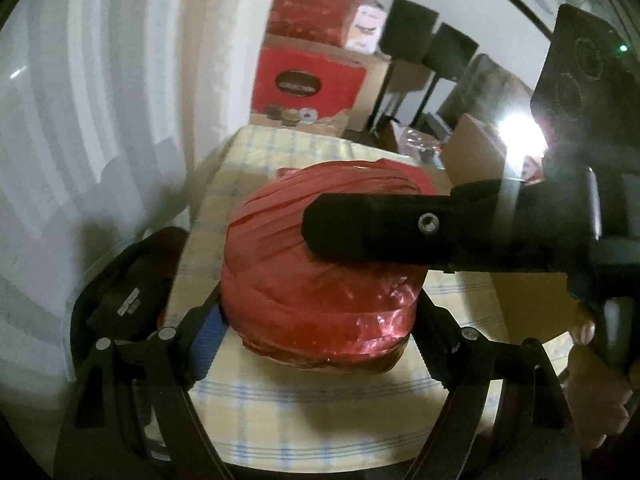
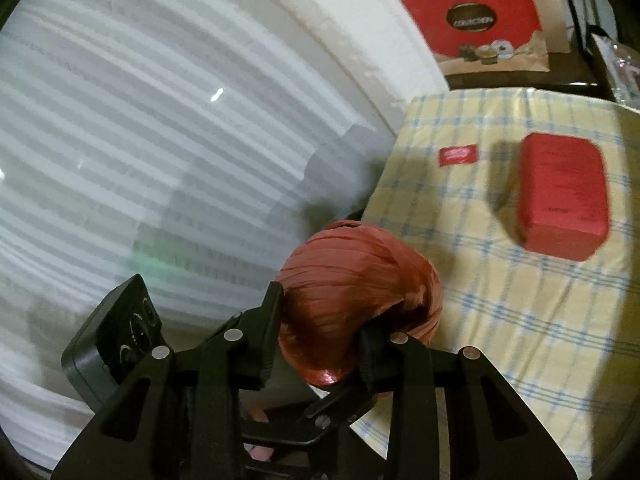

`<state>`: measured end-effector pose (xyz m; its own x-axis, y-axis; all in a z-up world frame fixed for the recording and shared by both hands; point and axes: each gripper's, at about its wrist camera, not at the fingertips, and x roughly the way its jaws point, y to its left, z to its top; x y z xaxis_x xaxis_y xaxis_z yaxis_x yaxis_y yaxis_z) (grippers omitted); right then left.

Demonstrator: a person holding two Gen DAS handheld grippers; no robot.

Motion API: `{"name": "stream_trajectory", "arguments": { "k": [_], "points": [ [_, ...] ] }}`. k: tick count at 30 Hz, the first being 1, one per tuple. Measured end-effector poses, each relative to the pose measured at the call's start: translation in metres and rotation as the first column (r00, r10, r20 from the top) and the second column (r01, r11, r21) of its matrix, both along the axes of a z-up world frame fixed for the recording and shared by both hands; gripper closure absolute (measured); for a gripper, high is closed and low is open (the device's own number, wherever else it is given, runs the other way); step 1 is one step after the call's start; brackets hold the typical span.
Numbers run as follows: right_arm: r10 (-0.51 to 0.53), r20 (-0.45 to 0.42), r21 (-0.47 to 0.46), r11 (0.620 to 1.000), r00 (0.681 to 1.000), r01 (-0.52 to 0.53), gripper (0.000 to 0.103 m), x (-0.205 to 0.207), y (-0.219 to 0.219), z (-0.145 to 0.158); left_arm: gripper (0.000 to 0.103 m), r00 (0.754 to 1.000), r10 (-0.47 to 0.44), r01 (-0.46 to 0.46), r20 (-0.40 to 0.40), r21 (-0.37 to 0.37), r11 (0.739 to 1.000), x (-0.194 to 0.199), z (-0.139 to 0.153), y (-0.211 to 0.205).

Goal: Organize objects
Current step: 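Lift and carry the red foil ball with the right gripper to the tray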

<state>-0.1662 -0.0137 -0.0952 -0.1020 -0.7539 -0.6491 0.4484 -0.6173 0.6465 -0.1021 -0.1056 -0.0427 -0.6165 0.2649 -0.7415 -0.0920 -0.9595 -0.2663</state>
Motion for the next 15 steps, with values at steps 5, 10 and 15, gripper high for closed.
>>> {"name": "stream_trajectory", "arguments": {
  "k": [5, 10, 15],
  "points": [
    [-0.043, -0.022, -0.009, 0.999, 0.999, 0.042, 0.069, -0.003, 0.026, 0.013, 0.022, 0.999, -0.041, 0.041, -0.015, -0.007, 0.999, -0.005, 0.014, 0.028],
    [-0.082, -0.041, -0.011, 0.997, 0.996, 0.081, 0.069, -0.007, 0.054, 0.026, 0.022, 0.997, -0.080, 0.080, -0.018, -0.013, 0.997, -0.013, 0.024, 0.053],
    [-0.117, -0.060, -0.021, 0.993, 0.991, 0.116, 0.069, -0.009, 0.080, 0.039, 0.022, 0.992, -0.120, 0.120, -0.032, -0.013, 0.993, -0.020, 0.037, 0.076]
  ]
}}
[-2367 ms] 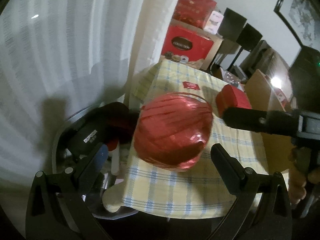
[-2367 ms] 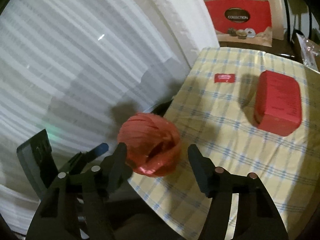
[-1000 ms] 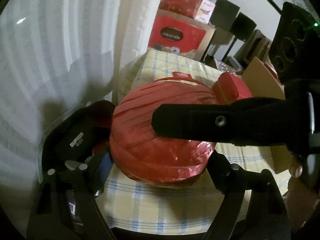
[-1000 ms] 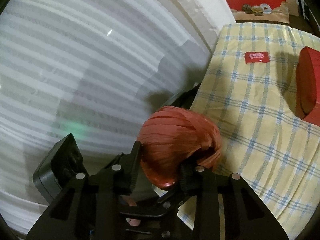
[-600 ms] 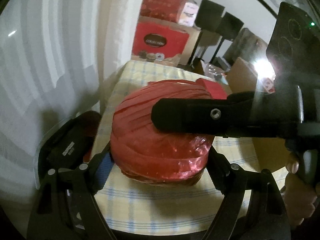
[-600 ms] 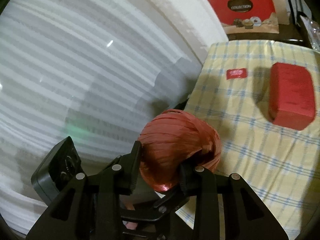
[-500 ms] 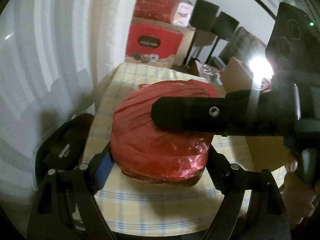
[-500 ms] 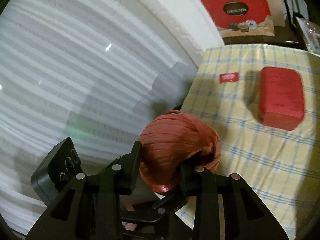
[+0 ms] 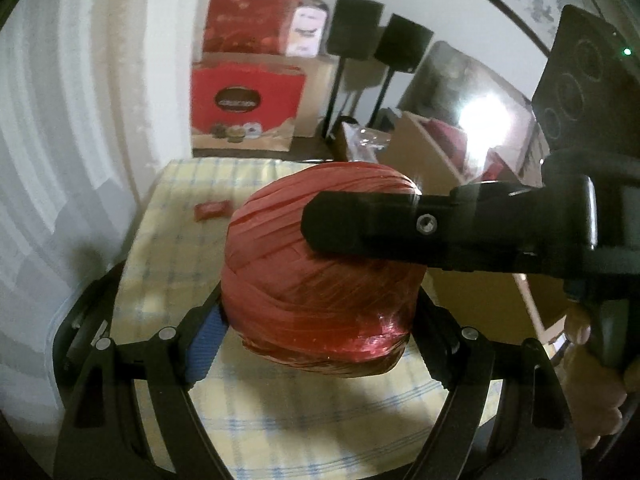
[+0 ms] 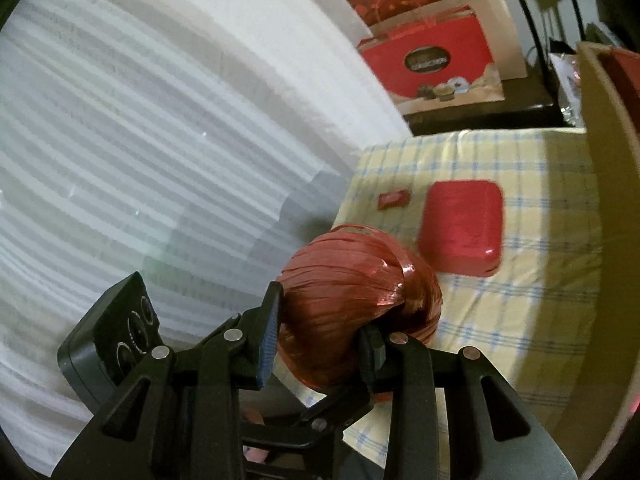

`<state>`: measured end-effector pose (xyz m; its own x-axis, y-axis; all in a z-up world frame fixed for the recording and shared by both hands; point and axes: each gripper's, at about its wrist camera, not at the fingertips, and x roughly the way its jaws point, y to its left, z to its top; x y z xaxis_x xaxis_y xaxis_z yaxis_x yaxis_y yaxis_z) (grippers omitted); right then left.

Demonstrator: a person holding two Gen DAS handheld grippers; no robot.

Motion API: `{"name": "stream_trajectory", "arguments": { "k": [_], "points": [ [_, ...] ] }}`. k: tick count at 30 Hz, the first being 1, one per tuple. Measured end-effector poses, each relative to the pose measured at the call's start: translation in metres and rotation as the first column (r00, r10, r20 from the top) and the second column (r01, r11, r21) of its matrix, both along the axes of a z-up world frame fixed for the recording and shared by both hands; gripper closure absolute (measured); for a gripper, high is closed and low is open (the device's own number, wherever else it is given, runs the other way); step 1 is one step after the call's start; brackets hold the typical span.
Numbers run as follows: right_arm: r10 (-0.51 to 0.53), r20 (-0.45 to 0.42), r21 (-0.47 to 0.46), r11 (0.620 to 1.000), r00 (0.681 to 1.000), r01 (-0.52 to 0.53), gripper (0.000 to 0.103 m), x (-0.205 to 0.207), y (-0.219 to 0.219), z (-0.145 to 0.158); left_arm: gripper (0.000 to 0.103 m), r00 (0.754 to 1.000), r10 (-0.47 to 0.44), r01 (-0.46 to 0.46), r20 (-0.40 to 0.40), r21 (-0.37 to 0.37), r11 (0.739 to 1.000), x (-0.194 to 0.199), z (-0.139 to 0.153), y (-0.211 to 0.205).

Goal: Organize objects
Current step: 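Lift and carry the red foil ball with the right gripper to the tray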

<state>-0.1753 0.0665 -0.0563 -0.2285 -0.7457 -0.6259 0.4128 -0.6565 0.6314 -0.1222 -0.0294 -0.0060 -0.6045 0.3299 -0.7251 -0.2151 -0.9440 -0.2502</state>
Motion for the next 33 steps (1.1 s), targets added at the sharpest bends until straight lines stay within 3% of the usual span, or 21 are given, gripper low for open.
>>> {"name": "stream_trajectory", "arguments": {
  "k": [11, 33],
  "points": [
    [-0.080, -0.035, -0.020, 0.997, 0.996, 0.079, 0.069, -0.002, 0.057, 0.028, 0.022, 0.995, -0.091, 0.091, -0.031, -0.001, 0.996, -0.007, 0.023, 0.054],
    [-0.222, -0.068, -0.072, 0.973, 0.973, 0.217, 0.069, 0.008, 0.168, 0.047, 0.022, 0.967, -0.248, 0.247, -0.049, -0.025, 0.969, -0.011, 0.047, 0.155]
  ]
}}
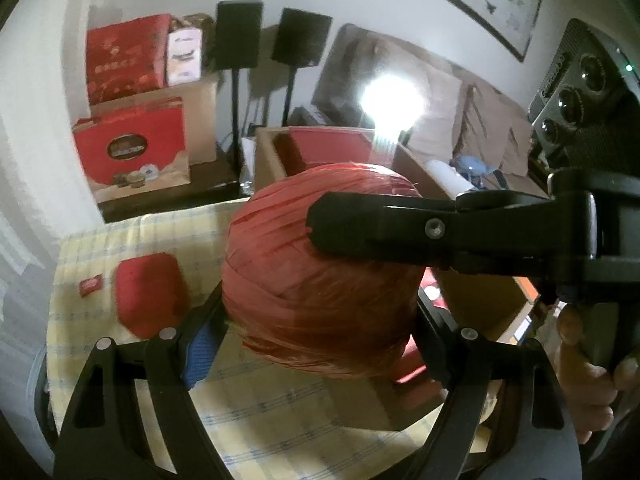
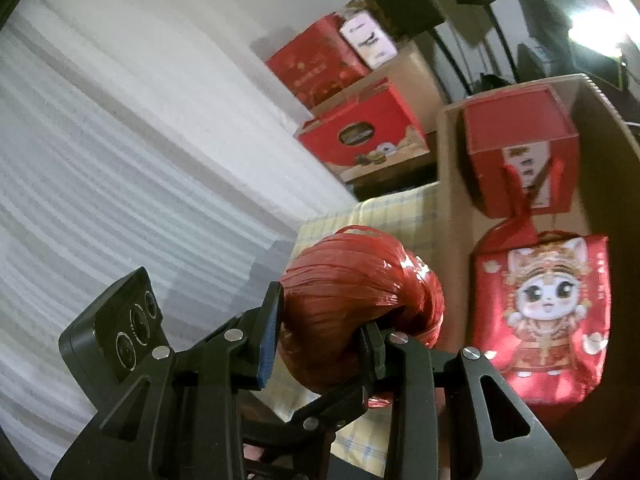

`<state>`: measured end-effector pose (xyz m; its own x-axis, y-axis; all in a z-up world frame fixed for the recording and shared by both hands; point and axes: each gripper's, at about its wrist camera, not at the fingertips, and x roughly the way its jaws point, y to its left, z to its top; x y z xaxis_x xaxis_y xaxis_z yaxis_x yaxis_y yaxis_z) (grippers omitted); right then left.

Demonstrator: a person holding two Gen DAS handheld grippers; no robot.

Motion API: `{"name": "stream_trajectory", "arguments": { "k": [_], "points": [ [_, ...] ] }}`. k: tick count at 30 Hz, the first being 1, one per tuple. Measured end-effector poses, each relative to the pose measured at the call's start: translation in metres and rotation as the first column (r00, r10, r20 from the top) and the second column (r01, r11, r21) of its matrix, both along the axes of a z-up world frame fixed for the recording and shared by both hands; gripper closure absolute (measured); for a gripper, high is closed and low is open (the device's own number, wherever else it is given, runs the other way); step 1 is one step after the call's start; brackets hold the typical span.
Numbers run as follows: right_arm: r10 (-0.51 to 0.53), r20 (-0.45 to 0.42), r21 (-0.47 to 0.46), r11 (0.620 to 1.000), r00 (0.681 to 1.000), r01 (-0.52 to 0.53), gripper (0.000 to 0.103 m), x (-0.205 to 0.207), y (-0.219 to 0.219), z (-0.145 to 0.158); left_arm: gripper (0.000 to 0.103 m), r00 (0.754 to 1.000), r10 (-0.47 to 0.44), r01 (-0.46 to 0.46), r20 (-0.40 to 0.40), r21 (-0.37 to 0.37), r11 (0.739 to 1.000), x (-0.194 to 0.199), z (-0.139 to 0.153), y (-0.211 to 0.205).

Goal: Organize objects
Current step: 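Lift and carry the red foil ball with the right gripper to the tray, then lower the foil ball into the tray and open the right gripper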

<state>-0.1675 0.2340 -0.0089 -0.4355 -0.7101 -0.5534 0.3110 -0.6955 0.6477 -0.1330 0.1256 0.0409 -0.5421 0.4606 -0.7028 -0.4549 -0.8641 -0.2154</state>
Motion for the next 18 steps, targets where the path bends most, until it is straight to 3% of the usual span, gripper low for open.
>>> {"name": "stream_trajectory", "arguments": {
  "k": [18],
  "points": [
    [-0.122, 0.040, 0.016, 0.992, 0.992, 0.121, 0.069, 0.007, 0.082, -0.015, 0.022, 0.991, -0.118, 0.118, 0.066, 0.001, 0.993, -0.002, -0.020, 0.079]
  ]
}}
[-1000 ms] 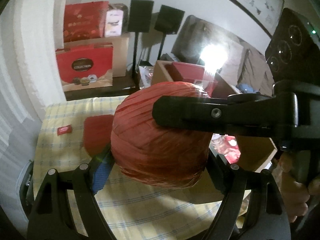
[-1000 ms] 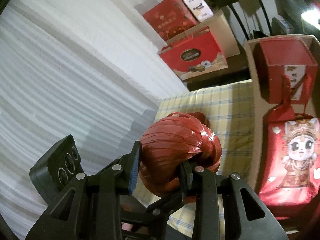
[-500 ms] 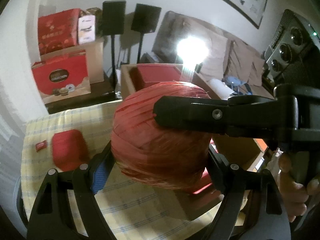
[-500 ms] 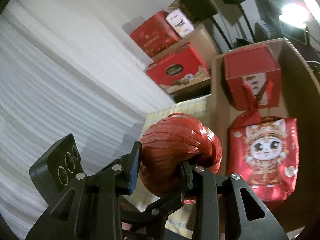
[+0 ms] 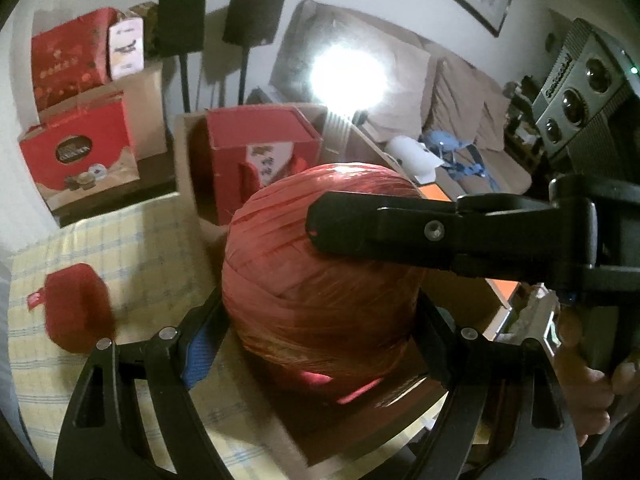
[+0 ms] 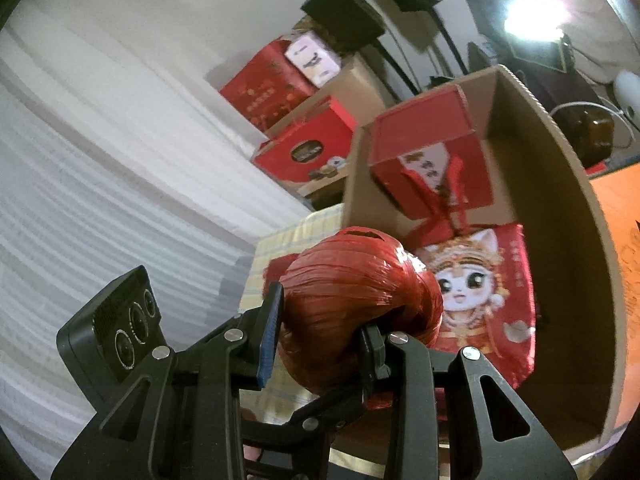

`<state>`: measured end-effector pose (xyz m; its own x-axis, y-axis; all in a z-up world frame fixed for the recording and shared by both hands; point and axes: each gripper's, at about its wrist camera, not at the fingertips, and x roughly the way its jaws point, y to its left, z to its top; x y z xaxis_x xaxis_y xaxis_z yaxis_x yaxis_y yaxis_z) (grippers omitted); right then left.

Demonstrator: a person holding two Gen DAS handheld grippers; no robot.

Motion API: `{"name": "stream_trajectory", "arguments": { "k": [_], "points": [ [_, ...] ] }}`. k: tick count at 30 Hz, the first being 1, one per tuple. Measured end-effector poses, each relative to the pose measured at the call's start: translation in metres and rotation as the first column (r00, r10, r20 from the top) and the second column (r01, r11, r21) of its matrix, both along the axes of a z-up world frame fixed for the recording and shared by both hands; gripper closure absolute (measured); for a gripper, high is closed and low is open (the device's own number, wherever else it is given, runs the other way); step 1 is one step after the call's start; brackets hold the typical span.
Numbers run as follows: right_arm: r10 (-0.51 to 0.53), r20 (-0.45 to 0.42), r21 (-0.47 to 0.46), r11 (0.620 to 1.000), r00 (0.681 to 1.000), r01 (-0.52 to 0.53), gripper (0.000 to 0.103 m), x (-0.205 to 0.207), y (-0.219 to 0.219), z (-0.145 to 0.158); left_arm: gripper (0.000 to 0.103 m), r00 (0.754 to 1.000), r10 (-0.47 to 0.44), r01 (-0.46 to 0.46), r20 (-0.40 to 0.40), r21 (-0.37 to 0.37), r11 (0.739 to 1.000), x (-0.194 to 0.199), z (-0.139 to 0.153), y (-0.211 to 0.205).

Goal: Organize objects
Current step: 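Lower the foil ball into the tray and open the right gripper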

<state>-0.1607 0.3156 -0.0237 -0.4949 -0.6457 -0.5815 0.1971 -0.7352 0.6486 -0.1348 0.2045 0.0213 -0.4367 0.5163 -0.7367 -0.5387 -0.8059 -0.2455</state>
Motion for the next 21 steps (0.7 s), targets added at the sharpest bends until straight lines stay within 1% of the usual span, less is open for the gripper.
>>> {"name": "stream_trajectory", "arguments": {
  "k": [7, 12, 15, 17, 19, 21],
  "points": [
    [-0.042, 0.030, -0.004, 0.999, 0.999, 0.042, 0.069, 0.003, 0.029, -0.016, 0.022, 0.999, -0.041, 0.041, 0.035, -0.016, 0.999, 0.000, -0.014, 0.028],
    [-0.054, 0.043, -0.012, 0.998, 0.998, 0.055, 0.073, 0.004, 0.042, -0.026, 0.019, 0.997, -0.057, 0.059, 0.055, -0.028, 0.998, 0.002, -0.023, 0.041],
    [-0.057, 0.045, -0.017, 0.998, 0.997, 0.058, 0.078, 0.003, 0.049, -0.028, 0.016, 0.997, -0.066, 0.068, 0.050, -0.045, 0.997, 0.004, -0.024, 0.044],
    [-0.063, 0.043, -0.012, 0.998, 0.997, 0.063, 0.080, 0.000, 0.050, -0.028, 0.012, 0.997, -0.063, 0.065, 0.034, -0.065, 0.996, 0.007, -0.023, 0.045],
    [-0.063, 0.041, -0.003, 0.998, 0.997, 0.063, 0.080, -0.003, 0.052, -0.028, 0.011, 0.998, -0.057, 0.059, 0.028, -0.076, 0.995, 0.007, -0.021, 0.041],
    [-0.061, 0.037, 0.023, 0.998, 0.997, 0.060, 0.080, -0.006, 0.052, -0.027, 0.011, 0.998, -0.055, 0.057, 0.033, -0.069, 0.996, 0.008, -0.019, 0.036]
  ]
}}
